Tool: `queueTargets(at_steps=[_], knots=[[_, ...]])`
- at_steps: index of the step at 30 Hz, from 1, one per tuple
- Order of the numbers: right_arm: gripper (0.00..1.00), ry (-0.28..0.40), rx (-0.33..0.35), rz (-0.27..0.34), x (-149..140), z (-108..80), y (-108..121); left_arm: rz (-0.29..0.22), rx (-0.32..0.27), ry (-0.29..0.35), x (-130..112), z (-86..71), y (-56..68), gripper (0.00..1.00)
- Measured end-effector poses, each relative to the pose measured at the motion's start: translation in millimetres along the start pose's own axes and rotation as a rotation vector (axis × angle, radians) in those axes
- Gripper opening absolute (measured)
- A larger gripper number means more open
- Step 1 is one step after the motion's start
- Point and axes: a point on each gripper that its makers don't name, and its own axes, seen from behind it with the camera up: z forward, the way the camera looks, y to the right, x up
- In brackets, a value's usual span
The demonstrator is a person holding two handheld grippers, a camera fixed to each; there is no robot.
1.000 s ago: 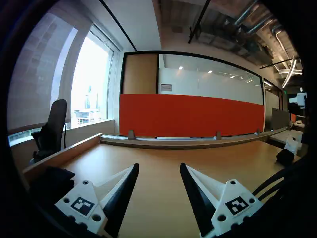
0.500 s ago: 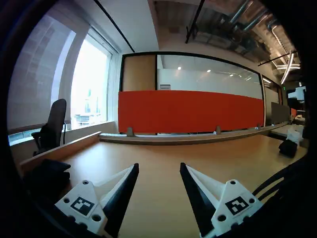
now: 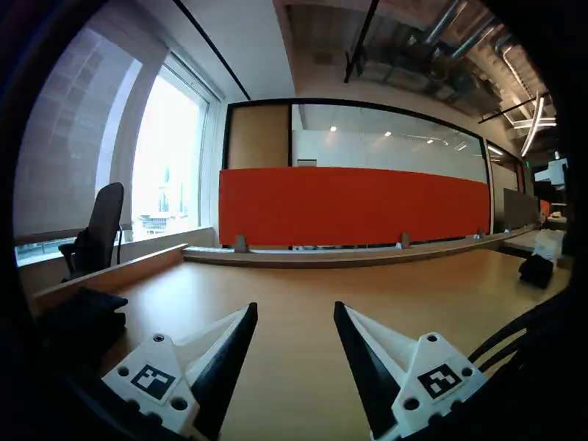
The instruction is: Fold towel
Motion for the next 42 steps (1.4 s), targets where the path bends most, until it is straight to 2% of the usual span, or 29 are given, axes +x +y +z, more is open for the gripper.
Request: queueTargets(at_steps=[24, 42], knots=[[1.00, -0.003, -0.002, 0.006, -9, 4.5, 0, 0.007, 0.006, 0.020, 4, -4.7, -1.6, 0.76], [1.00, -0.004, 0.059, -0.010, -1, 15.1, -7, 0.008, 0.006, 0.021, 4, -4.6, -1.7, 0.76]])
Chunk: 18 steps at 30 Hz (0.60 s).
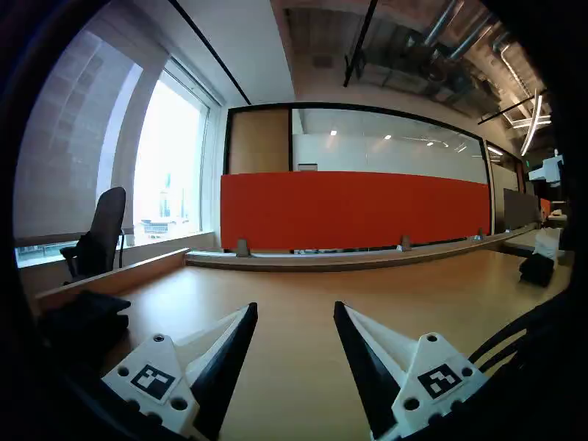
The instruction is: Fold towel
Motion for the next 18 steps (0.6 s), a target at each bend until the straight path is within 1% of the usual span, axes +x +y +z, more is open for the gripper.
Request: queueTargets(at_steps=[6, 12, 18], knots=[[1.00, 0.005, 0.019, -0.012, 8, 1.1, -1, 0.000, 0.000, 0.000, 0, 0.2, -0.5, 0.76], [1.00, 0.036, 0.009, -0.005, 20, -0.5, 6, 0.000, 0.000, 0.000, -1, 0.1, -0.4, 0.76], [1.00, 0.060, -0.012, -0.005, 23, -1.9, 17, 0.000, 0.000, 0.000, -1, -0.2, 0.2, 0.76]])
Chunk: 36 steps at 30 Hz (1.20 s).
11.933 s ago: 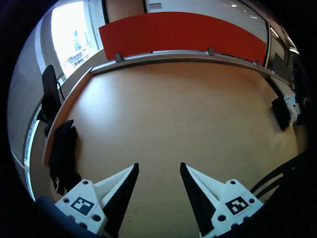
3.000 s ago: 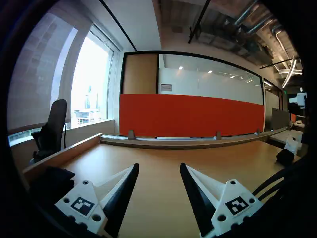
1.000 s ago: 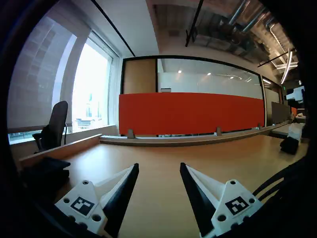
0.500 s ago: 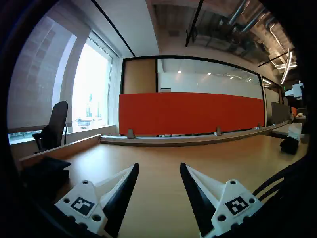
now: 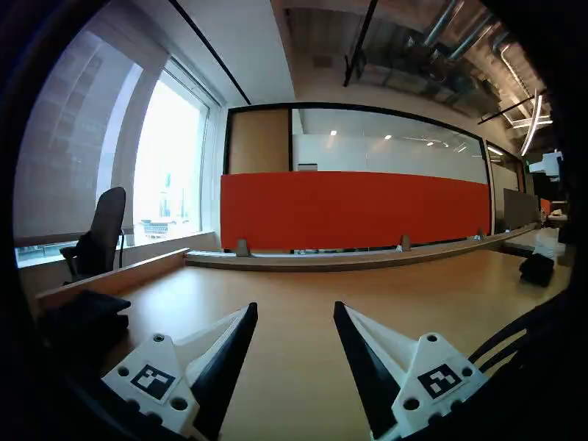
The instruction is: Fold towel
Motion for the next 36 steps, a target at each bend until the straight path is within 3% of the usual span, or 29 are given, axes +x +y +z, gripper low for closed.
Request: queueTargets(at_steps=[9, 24, 36], knots=[[1.00, 0.008, -0.013, 0.021, -23, -2.2, 10, 0.000, 0.000, 0.000, 0, 0.0, 0.1, 0.76], [1.00, 0.006, -0.049, 0.075, -102, -6.2, 25, 0.000, 0.000, 0.000, 1, -0.4, 1.1, 0.76], [1.00, -0.001, -0.042, 0.042, -140, -8.5, 21, 0.000, 0.000, 0.000, 0, -0.3, 0.9, 0.76]])
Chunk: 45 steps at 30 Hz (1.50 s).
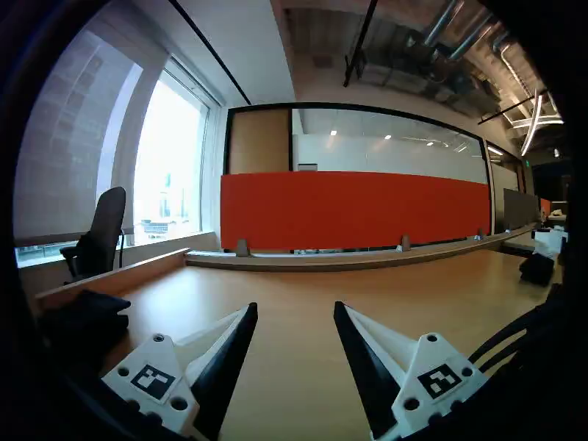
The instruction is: Fold towel
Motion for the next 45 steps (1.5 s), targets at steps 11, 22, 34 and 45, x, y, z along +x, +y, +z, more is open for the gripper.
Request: queueTargets(at_steps=[11, 22, 34, 45], knots=[[1.00, -0.008, -0.002, 0.004, -14, 1.6, -1, 0.000, 0.000, 0.000, 0, -0.4, 0.1, 0.76], [1.00, -0.018, -0.016, -0.001, -24, -2.7, 3, 0.000, 0.000, 0.000, 0, -0.3, 0.1, 0.76], [1.00, -0.023, -0.008, -0.010, -29, -3.1, -2, 0.000, 0.000, 0.000, 0, -0.3, 0.2, 0.76], [1.00, -0.025, -0.006, -0.010, -30, -2.0, -2, 0.000, 0.000, 0.000, -1, -0.1, 0.8, 0.76]])
